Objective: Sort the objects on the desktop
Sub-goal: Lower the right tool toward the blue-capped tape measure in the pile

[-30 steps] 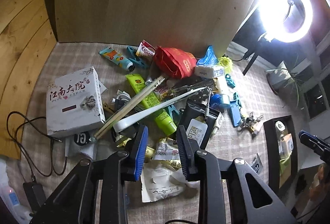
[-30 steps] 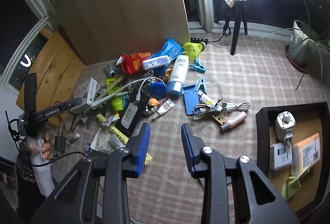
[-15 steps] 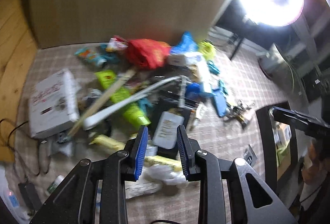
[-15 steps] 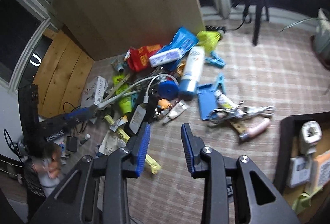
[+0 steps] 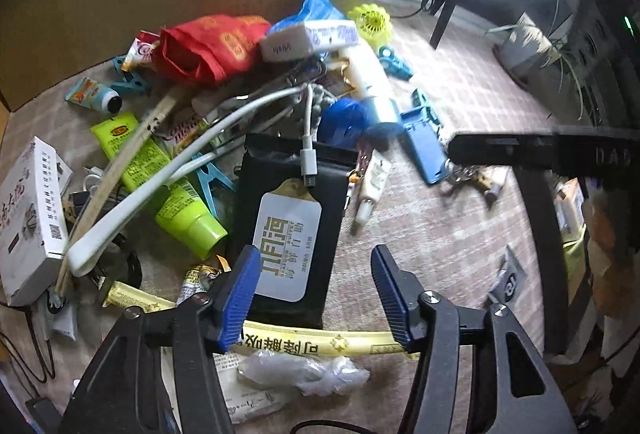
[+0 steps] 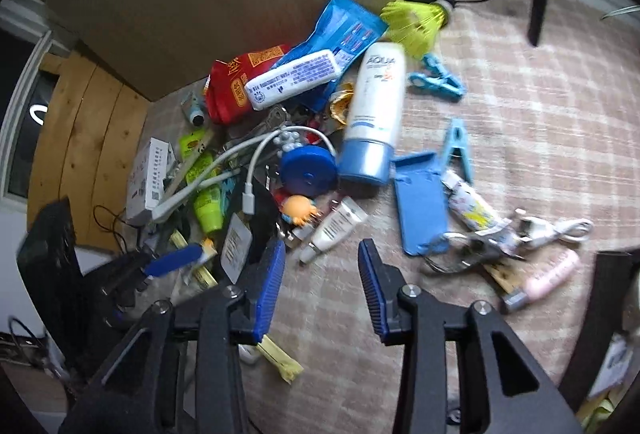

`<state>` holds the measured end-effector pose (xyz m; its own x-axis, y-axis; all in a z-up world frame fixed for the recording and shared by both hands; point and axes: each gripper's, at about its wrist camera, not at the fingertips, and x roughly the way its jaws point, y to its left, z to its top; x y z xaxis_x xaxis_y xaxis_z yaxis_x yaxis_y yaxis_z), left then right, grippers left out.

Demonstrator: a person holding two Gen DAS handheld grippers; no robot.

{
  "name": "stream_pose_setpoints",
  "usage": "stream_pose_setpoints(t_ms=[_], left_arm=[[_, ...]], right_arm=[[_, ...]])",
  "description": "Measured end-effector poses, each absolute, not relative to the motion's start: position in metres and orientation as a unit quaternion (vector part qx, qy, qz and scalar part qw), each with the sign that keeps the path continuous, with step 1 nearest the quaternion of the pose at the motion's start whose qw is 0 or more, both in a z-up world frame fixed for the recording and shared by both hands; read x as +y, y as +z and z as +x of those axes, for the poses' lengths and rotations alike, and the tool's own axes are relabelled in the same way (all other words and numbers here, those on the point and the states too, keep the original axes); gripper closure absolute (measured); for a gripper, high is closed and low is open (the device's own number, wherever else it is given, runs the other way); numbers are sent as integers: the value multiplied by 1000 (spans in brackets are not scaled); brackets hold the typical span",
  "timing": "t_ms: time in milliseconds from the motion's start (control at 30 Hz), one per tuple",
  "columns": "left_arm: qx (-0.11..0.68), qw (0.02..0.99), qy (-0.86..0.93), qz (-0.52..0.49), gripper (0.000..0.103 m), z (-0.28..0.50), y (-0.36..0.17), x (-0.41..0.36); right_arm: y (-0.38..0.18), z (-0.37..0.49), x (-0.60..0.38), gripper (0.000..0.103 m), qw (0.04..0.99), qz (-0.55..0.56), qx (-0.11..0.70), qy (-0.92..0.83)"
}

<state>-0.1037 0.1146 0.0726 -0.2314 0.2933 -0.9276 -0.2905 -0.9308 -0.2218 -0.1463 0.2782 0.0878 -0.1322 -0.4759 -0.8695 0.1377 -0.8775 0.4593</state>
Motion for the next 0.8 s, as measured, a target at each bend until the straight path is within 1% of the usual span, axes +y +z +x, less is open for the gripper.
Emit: stream_pose_setpoints(t_ms=[67,267,500,633,800], left_arm=[[0,184,784,-593,41,-107,67,115],[-14,174,781,-600,41,-114,52,111],[-24,166,784,-597,41,-117,43,104],[-33,161,789,-591,38,-119,42,102],[-27,168,791,-588,38,-118,42,105]], right_arm=[[82,-153,272,59,210,629,-151,-733],[59,-177,253,58,202,641,-186,-717],[37,-192,245,58,173,650,-182,-717],[33,-199,243,54,164,648,-189,-719],[28,-202,236,53,160,651,-180,-719]])
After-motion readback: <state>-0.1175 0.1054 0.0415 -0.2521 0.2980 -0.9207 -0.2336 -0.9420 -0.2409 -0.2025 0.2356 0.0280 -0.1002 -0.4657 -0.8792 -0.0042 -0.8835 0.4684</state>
